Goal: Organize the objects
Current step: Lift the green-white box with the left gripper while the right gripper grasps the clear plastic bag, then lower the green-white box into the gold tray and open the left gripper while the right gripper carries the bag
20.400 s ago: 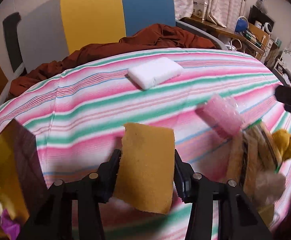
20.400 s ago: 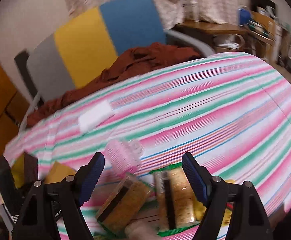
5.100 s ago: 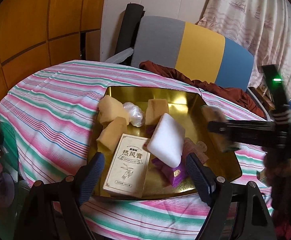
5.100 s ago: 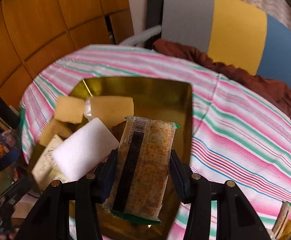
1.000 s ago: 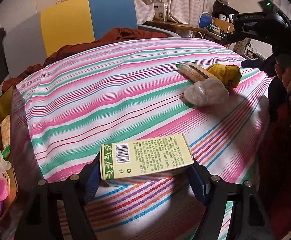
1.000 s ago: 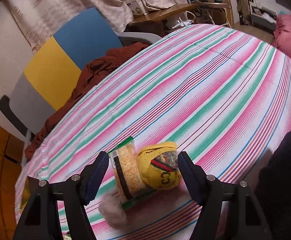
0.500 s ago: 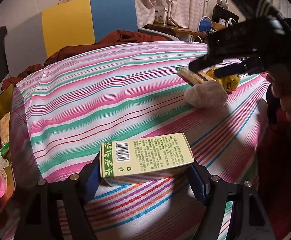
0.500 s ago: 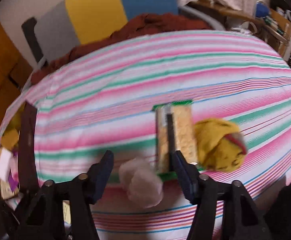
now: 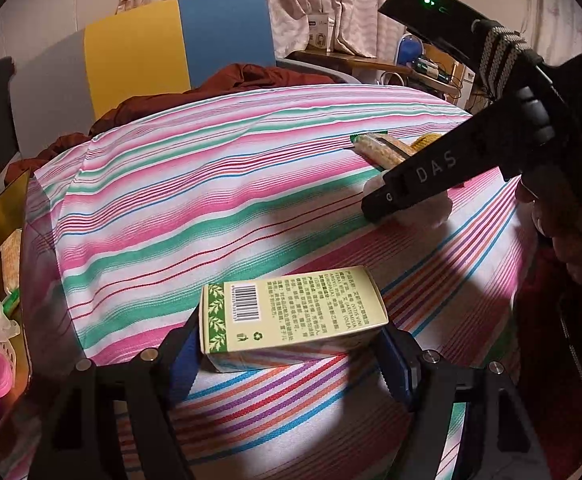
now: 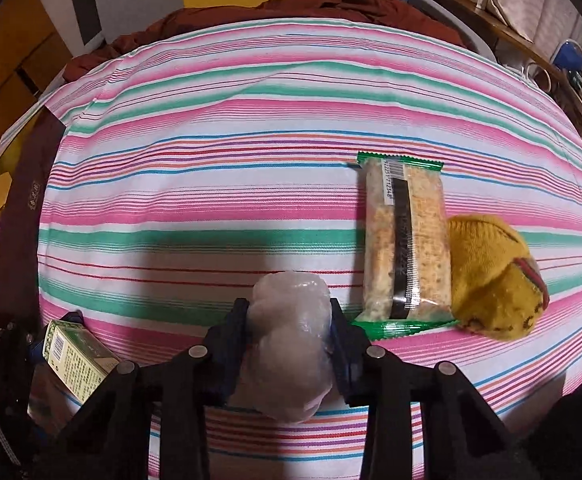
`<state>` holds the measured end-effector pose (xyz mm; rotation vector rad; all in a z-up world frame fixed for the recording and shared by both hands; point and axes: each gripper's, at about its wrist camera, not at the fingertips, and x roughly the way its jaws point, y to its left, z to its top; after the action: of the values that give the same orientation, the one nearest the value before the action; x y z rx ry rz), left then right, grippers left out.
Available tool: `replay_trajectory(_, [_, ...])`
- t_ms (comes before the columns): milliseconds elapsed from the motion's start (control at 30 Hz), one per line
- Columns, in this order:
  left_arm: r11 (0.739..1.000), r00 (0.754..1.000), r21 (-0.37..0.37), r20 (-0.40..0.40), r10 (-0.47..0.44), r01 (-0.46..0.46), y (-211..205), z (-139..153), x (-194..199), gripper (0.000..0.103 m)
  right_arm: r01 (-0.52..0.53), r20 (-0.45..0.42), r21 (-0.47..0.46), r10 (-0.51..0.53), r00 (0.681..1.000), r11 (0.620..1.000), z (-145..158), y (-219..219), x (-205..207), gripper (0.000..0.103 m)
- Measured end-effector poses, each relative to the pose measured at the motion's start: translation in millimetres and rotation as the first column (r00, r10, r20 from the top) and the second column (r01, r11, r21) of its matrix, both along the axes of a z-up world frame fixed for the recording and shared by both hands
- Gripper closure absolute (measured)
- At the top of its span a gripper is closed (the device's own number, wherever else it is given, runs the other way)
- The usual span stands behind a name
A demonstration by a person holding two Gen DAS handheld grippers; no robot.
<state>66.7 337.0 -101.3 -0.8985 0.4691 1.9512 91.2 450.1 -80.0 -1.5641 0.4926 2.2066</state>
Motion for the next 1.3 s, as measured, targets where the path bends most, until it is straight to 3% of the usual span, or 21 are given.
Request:
replay_trajectory(233, [1.000, 1.000, -0.010, -0.001, 0.028, -0.028, -3, 13, -1, 0.028, -0.022, -0.025, -0.019, 0.022, 0.999, 1.000, 2, -1, 1, 0.066])
replay_trajectory(600, [0.994, 0.994, 0.074, -0.066, 0.085, -0.080, -31, 72, 5, 0.028, -0.048, -0.009, 0.000, 0.048, 0.999, 0.999, -2, -9, -9, 0.066])
replay_trajectory(900, [0.979, 0.983, 0.127, -0.069, 0.167, -0.158, -67, 101, -4, 0.028, -0.063, 0.001, 0.022, 0.063, 0.998, 0.998, -1, -11, -5, 0.066])
replay_trajectory(1133, [0.951, 0.957, 0.154, -0.073, 0.282, -0.268, -104, 116, -29, 0.028, -0.077, 0.010, 0.054, 0.077, 0.997, 0.996, 0, -14, -4, 0.066])
replay_trajectory(1233, [0.923, 0.931, 0.170, -0.065, 0.360, -0.345, -131, 121, -48, 0.028, -0.096, 0.002, 0.067, 0.096, 0.995, 0.993, -2, -22, -18, 0.067])
replay_trajectory(1300, [0.892, 0.899, 0.173, -0.062, 0.433, -0.417, -156, 119, -68, 0.028, -0.112, -0.006, 0.082, 0.113, 0.994, 0.990, 0, -25, -19, 0.067])
